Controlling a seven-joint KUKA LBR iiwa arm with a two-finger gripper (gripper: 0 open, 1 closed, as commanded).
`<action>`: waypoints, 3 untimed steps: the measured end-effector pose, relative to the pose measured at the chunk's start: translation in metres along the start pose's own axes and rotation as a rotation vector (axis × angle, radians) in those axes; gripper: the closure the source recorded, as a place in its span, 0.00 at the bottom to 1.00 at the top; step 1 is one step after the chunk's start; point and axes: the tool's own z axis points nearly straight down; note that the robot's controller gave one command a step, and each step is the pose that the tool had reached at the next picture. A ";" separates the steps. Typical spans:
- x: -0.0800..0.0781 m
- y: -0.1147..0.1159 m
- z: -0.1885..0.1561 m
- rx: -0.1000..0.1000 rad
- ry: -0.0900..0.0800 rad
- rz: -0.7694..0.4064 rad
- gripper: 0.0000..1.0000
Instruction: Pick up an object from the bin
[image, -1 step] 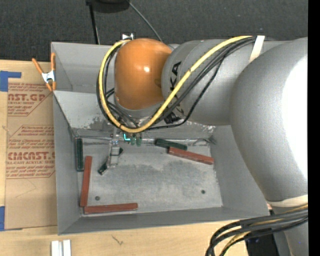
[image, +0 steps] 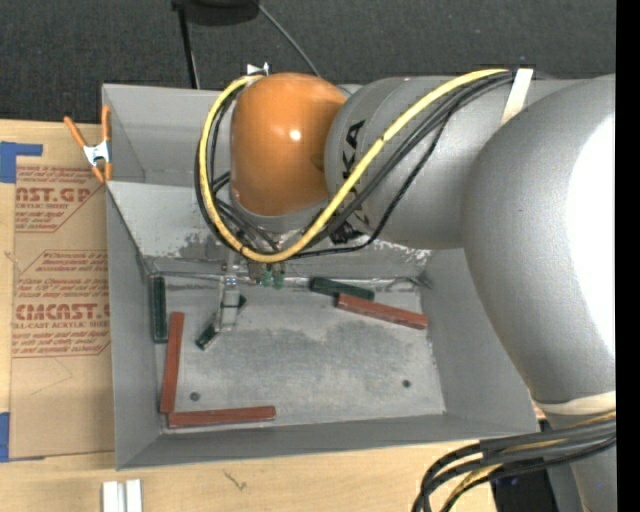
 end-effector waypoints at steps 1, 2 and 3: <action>0.001 -0.009 0.050 0.000 -0.007 -0.200 0.00; 0.007 -0.016 0.081 0.001 0.004 -0.314 0.00; 0.009 -0.010 0.070 0.000 -0.001 -0.491 0.00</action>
Offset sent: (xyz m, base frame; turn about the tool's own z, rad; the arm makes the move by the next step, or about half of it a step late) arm -0.0077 -0.0195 -0.0670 -0.3339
